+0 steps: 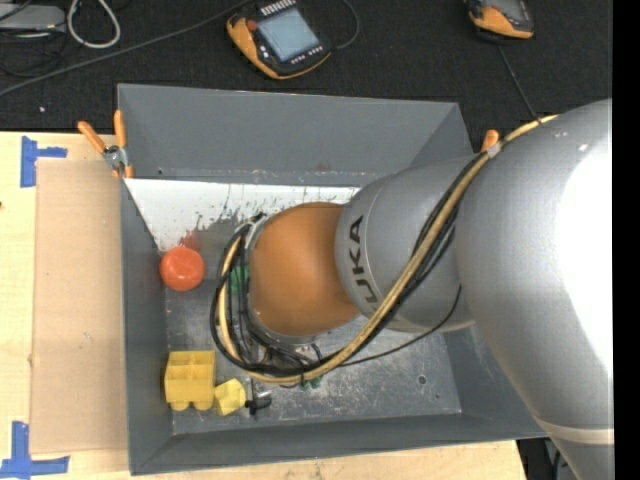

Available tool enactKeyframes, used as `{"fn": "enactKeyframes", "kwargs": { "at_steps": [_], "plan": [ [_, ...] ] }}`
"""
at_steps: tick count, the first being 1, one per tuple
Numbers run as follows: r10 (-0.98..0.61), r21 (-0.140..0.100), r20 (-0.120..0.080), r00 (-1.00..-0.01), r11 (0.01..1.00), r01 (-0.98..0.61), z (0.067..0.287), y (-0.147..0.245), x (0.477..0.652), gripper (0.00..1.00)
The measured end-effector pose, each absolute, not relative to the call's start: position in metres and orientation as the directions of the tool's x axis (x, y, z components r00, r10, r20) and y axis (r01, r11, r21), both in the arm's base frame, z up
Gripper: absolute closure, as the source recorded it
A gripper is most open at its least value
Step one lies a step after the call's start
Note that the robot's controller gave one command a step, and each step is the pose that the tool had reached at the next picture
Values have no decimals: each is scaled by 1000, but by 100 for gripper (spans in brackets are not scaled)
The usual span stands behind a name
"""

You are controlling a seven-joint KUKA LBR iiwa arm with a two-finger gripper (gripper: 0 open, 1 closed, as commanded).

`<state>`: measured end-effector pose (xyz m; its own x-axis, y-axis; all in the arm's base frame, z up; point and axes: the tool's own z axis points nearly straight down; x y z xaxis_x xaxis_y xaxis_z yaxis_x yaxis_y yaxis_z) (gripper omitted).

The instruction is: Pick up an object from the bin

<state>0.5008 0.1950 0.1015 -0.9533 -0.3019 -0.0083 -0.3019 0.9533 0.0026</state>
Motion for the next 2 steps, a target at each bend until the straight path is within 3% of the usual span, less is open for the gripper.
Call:
{"fn": "enactKeyframes", "kwargs": {
  "at_steps": [1, 2],
  "plan": [
    [-218, 7, -7, -976, 976, -218, 71, 149, 498, 100],
    [-217, 7, -7, -976, 976, -217, 71, 150, 498, 100]
  ]
}}
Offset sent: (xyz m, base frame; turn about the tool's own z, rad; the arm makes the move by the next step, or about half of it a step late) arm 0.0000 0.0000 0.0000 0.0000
